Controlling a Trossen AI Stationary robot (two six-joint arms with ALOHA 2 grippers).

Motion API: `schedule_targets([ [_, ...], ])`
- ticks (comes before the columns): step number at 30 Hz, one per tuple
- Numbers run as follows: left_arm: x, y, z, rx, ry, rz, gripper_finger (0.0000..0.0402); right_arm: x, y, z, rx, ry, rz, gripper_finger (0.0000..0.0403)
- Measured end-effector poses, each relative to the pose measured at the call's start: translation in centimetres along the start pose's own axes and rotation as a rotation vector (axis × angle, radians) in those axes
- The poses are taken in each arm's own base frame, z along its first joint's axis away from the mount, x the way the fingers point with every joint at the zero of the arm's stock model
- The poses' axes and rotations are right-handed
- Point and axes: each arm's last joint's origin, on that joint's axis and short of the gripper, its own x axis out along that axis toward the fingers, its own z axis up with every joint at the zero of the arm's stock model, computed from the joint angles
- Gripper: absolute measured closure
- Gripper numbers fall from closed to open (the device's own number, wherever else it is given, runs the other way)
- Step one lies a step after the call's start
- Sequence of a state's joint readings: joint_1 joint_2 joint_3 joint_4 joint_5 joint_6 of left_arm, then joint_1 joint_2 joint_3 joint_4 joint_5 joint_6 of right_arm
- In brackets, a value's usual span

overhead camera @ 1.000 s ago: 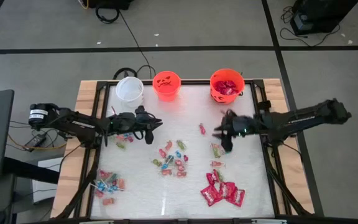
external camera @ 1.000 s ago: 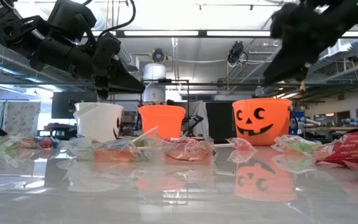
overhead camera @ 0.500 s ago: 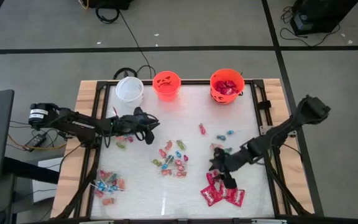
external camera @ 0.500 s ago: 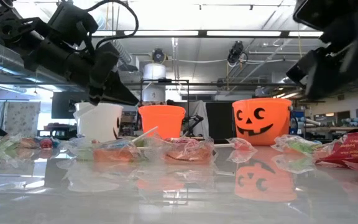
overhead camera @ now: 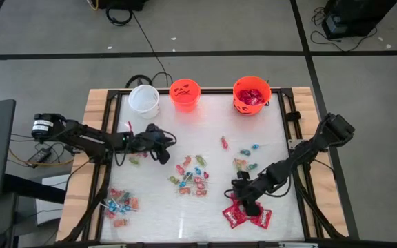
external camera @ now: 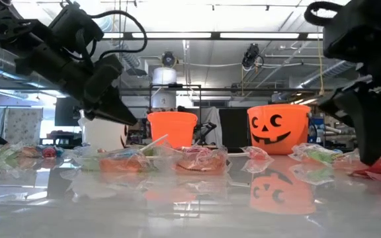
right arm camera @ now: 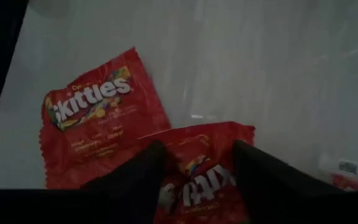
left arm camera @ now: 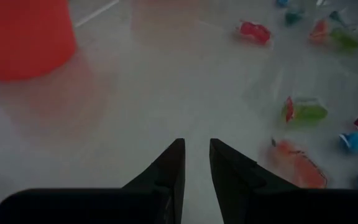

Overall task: Sort candy by brand, put in halloween buckets
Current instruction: Put the red candy into the right orange bucket

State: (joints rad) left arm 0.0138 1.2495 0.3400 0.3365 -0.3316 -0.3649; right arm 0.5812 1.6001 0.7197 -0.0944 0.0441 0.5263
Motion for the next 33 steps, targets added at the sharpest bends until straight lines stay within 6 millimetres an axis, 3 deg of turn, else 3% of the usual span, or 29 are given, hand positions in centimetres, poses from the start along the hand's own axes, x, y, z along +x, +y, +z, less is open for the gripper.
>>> schedule_targets([
  [7,-0.2,-0.7,-0.2,0.005,-0.003,-0.013,0.0321,-1.5,0.5,1.2,-0.054,-0.076,0.014,0.0383],
  [13,-0.5,-1.4,-0.5,0.000,0.001,-0.041,0.0321,-3.9,0.0,3.6,-0.091,-0.228,-0.057,0.0395],
  [17,-0.6,-1.6,-0.6,0.008,0.002,-0.052,0.0321,-6.4,-1.4,5.9,-0.102,-0.373,-0.197,0.0396],
  [25,-0.6,-1.7,-0.5,0.062,-0.001,-0.067,0.0321,-12.2,-8.1,8.3,-0.040,-0.502,-0.460,0.0398],
  [33,-0.6,-1.6,-0.7,0.085,0.018,-0.065,0.0321,-17.7,-16.4,7.9,0.126,-0.553,-0.743,0.0398],
])
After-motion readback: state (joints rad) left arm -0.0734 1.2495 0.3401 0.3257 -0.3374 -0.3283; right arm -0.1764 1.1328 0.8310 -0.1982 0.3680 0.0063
